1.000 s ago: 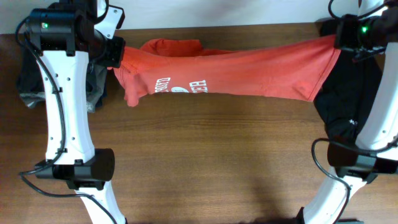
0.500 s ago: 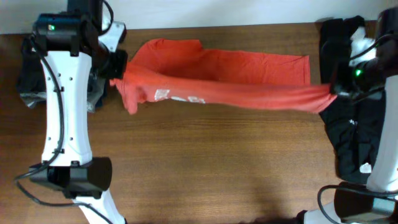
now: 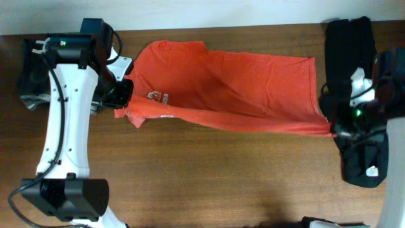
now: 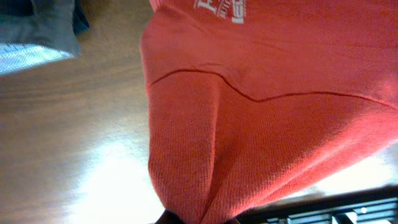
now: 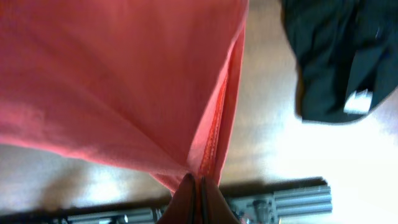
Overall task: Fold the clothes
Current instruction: 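Lower the stretched t-shirt flat onto the table with both grippers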
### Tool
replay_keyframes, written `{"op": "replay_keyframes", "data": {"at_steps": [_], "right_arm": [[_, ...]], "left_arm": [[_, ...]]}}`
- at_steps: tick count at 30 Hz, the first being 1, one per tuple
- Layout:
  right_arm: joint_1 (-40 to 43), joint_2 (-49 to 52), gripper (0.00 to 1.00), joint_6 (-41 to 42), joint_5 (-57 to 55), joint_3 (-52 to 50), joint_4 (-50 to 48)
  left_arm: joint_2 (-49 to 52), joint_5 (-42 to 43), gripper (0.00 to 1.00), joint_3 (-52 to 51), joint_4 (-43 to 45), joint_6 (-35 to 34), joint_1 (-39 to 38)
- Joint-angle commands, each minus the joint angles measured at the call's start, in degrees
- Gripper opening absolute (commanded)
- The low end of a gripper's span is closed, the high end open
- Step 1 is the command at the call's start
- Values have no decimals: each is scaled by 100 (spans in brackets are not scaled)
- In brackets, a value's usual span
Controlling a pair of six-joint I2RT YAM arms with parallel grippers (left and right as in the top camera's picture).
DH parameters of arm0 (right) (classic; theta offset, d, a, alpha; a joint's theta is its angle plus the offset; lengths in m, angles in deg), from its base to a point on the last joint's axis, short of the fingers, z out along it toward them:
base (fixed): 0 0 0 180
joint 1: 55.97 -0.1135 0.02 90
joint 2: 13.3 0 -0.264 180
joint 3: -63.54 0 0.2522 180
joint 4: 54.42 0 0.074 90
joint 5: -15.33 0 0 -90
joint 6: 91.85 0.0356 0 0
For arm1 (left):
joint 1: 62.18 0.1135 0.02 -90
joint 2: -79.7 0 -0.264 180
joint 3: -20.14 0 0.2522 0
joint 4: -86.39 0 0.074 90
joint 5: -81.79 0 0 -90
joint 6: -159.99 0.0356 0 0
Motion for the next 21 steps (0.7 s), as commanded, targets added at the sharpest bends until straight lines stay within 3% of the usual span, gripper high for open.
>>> {"op": "replay_keyframes", "data": {"at_steps": [1,10,21], "right_arm": [[13,-361,4,354,-247,-636,37],[17,-581,4,597,-376,-1578,-74],[551,-581,4,590,-426,-2343,-601]], "left_arm": [[-455,262,1,-247,-7,-173,-37],[-754,282,1,-1204,68,-509,-50],[-879,426,1,-3171,1663,-658,-50]]}}
